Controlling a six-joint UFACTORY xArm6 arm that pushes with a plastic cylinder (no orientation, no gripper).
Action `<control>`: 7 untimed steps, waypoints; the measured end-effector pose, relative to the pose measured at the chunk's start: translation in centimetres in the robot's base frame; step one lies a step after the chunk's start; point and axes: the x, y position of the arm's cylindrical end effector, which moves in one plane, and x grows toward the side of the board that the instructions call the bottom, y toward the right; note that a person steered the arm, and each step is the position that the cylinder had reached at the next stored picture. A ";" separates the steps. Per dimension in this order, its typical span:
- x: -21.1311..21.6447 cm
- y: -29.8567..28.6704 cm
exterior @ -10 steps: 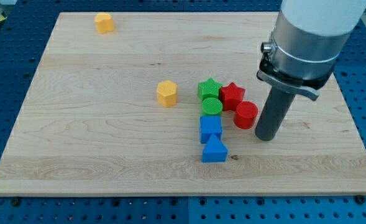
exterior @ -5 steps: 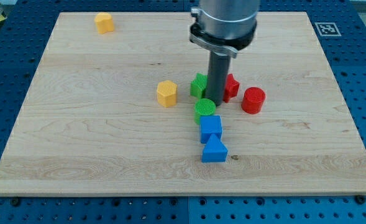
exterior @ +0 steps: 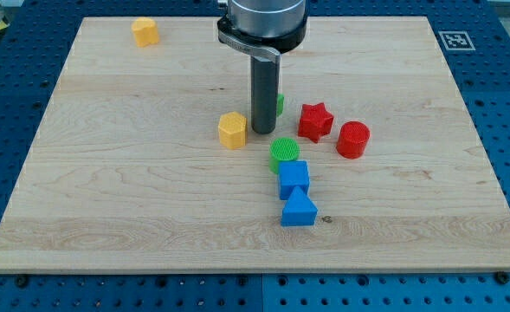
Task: Push the green star to the top center of the board
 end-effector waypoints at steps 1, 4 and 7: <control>-1.6 0.0; -7.7 0.0; -7.3 1.1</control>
